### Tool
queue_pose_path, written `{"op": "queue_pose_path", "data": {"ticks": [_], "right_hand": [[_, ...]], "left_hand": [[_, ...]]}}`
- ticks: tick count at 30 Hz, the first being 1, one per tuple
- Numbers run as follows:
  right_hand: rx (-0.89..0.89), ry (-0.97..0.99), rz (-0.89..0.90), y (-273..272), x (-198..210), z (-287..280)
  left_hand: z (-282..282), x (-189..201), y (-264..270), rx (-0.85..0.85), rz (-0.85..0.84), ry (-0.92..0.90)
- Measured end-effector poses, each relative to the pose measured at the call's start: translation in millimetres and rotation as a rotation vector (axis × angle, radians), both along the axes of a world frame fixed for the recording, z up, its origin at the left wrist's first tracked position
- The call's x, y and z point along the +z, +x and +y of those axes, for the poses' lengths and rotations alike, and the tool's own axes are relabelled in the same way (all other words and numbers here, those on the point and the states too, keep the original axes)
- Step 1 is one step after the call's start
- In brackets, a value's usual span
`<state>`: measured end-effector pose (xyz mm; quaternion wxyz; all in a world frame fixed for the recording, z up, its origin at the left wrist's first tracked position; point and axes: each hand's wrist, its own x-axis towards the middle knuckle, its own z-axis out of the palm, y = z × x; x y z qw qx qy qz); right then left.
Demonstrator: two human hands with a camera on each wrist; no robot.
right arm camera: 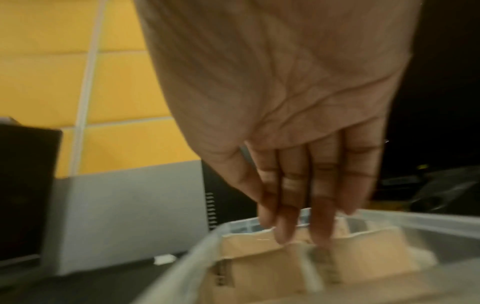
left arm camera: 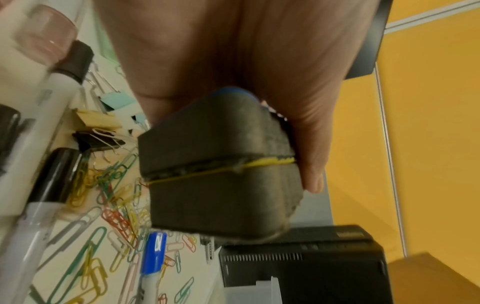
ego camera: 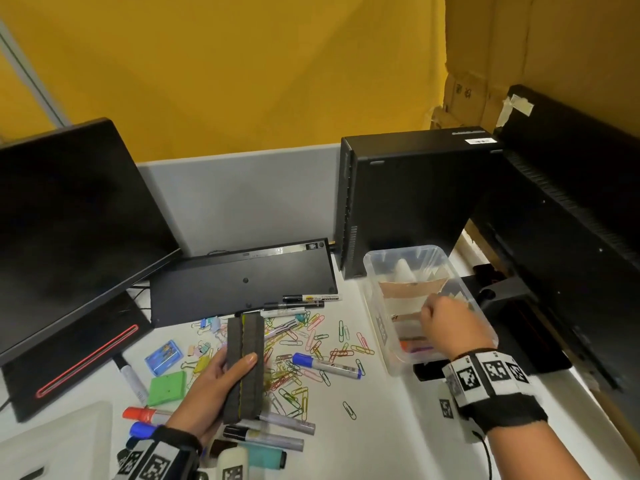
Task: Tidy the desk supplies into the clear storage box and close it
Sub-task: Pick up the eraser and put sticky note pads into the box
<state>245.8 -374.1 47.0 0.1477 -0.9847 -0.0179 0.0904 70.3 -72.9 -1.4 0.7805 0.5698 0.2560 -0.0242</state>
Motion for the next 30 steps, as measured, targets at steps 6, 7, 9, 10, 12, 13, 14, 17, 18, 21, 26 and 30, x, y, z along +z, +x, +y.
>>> {"op": "queue_pose_path", "data": {"ticks": [6,7,9,10,12,13,14,17,18,21,26,30], "right_hand": [[0.307,0.803,0.526,-38.1,7.6,66.1],[0.306,0.877,0.690,-43.0,4.9,75.5],[0.307,1.012,0.900,-51.9,2.7,87.3],[0.298,1.073,0.947,-54.6,3.6,89.0],[0.287,1.172,1.002,-52.2,5.3,85.7],[0.293,1.203,1.022,-49.5,5.6,82.4],[0.282,1.226,1.033,-46.8,6.0,79.0],[0.165,1.311,1.014,-41.5,10.9,71.3],[0.126,1.318,0.975,-40.3,12.8,69.9],[0.083,1.114,0.661,-37.3,20.6,59.8],[0.070,0.687,-0.119,-33.4,35.6,13.4],[0.043,0.312,-0.456,-30.5,37.6,-17.4]], "left_hand": [[-29.9,13.6,15.7,-0.151,-0.086,0.251],[-35.9,15.6,18.2,-0.176,-0.111,0.298],[-45.3,19.7,22.5,-0.205,-0.147,0.366],[-47.2,20.6,23.4,-0.204,-0.165,0.373],[-46.2,20.0,23.5,-0.190,-0.187,0.331],[-44.5,20.2,22.9,-0.190,-0.192,0.303],[-42.4,19.8,21.7,-0.186,-0.202,0.281],[-37.0,21.3,19.1,-0.123,-0.211,0.238],[-35.9,21.9,18.4,-0.102,-0.213,0.237],[-32.7,23.9,16.4,-0.065,-0.189,0.282],[-24.2,25.1,7.8,-0.010,-0.145,0.299],[-17.2,24.3,1.2,0.016,-0.112,0.292]]}}
